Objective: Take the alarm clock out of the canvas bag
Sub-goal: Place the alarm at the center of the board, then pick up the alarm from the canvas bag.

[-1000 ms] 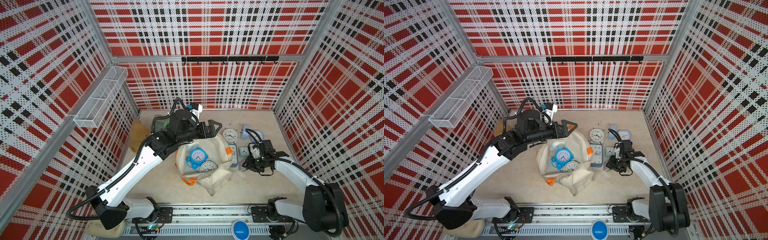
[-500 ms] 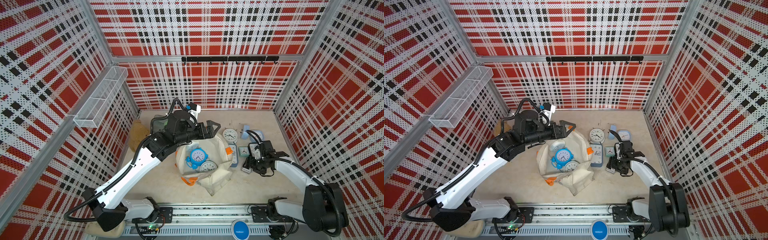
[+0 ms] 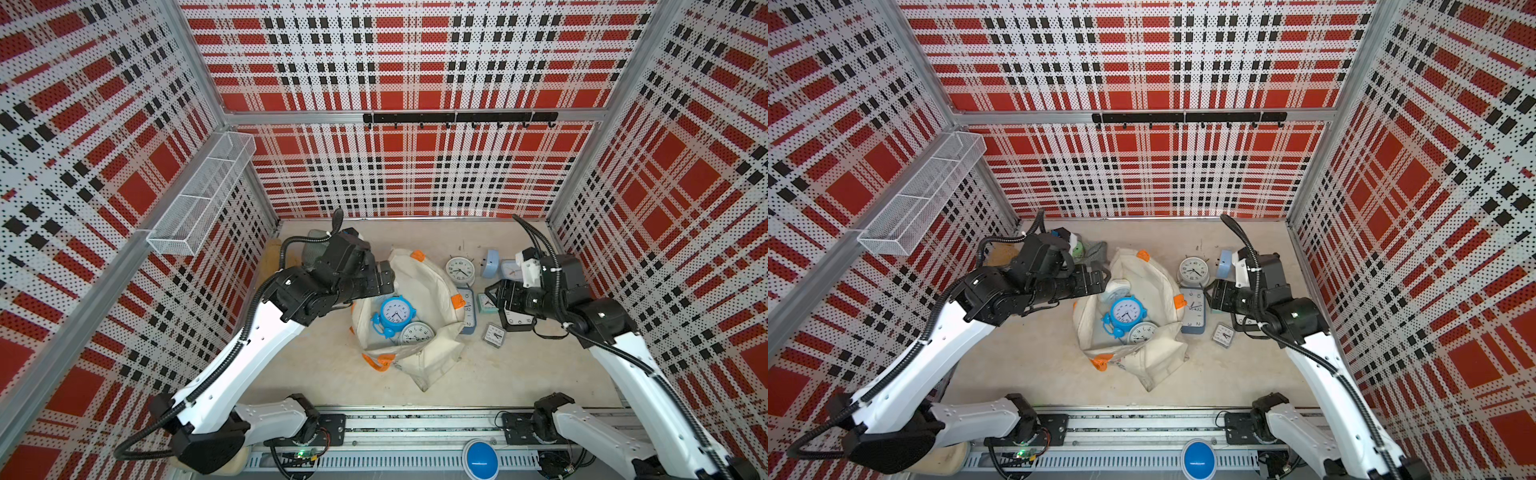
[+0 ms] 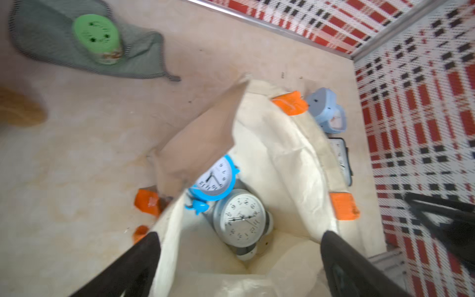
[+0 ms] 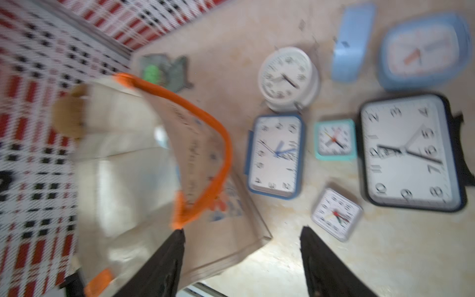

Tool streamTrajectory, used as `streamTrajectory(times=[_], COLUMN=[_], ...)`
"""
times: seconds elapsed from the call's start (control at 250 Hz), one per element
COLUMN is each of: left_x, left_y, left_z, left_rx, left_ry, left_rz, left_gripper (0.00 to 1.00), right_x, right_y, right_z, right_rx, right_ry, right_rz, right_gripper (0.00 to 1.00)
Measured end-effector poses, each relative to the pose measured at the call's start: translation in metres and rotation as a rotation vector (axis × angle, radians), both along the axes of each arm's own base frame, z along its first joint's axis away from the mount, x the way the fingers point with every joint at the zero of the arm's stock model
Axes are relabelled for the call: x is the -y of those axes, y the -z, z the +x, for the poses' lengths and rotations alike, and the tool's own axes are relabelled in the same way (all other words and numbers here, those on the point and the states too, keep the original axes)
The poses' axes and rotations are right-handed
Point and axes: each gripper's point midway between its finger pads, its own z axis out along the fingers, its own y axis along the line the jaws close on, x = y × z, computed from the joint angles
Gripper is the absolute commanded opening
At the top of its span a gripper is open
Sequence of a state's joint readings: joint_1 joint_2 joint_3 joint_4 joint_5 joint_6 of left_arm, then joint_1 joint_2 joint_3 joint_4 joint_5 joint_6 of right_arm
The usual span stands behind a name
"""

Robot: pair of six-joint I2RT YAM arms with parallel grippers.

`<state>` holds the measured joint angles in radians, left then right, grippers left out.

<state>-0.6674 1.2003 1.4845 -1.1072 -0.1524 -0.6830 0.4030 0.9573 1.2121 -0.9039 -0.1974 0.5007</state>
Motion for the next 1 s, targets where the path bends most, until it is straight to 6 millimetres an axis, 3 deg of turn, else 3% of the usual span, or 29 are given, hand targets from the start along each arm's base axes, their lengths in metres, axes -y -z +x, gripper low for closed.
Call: streamTrajectory(times=[0.044, 0.132, 0.236, 0.316, 0.36, 0.52, 0.616, 0.736, 1.0], left_x=[-0.011, -0.023, -0.029, -0.034, -0.039, -0.058, -0.067, -0.074, -0.070], left_y=[0.009, 0.029, 0.053, 0.069, 0.077, 0.095, 0.103, 0.110, 0.101], left_z=[-0.002, -0.008, -0.014, -0.019, -0.023, -0.026, -0.019, -0.009, 0.001], left_rx=[-0.021, -0.071, -0.127, -0.160, -0.176, -0.202, -0.207, -0.207, -0.159], left_ry=[-0.025, -0.043, -0.052, -0.060, -0.068, -0.124, -0.172, -0.216, -0.219], left_rz=[0.028, 0.074, 0.116, 0.137, 0.146, 0.144, 0.130, 0.090, 0.017], left_gripper=[0.99, 0.99, 1.00, 0.97, 0.94, 0.61, 0.46, 0.28, 0.17], right_x=[-0.019, -0.057, -0.105, -0.140, -0.159, -0.207, -0.222, -0.237, -0.255], right_y=[-0.029, -0.064, -0.075, -0.058, -0.038, 0.042, 0.070, 0.091, 0.131], right_z=[-0.008, -0.026, -0.037, -0.034, -0.028, -0.010, 0.001, 0.017, 0.060], right_rx=[0.062, 0.125, 0.121, 0.061, 0.009, -0.196, -0.286, -0.353, -0.433], right_ry=[-0.064, -0.188, -0.306, -0.345, -0.352, -0.298, -0.208, -0.077, 0.243], right_rz=[0.024, 0.044, 0.037, 0.006, -0.015, -0.062, -0.034, 0.029, 0.110], right_gripper=[0.72, 0.71, 0.69, 0.65, 0.64, 0.67, 0.70, 0.74, 0.78])
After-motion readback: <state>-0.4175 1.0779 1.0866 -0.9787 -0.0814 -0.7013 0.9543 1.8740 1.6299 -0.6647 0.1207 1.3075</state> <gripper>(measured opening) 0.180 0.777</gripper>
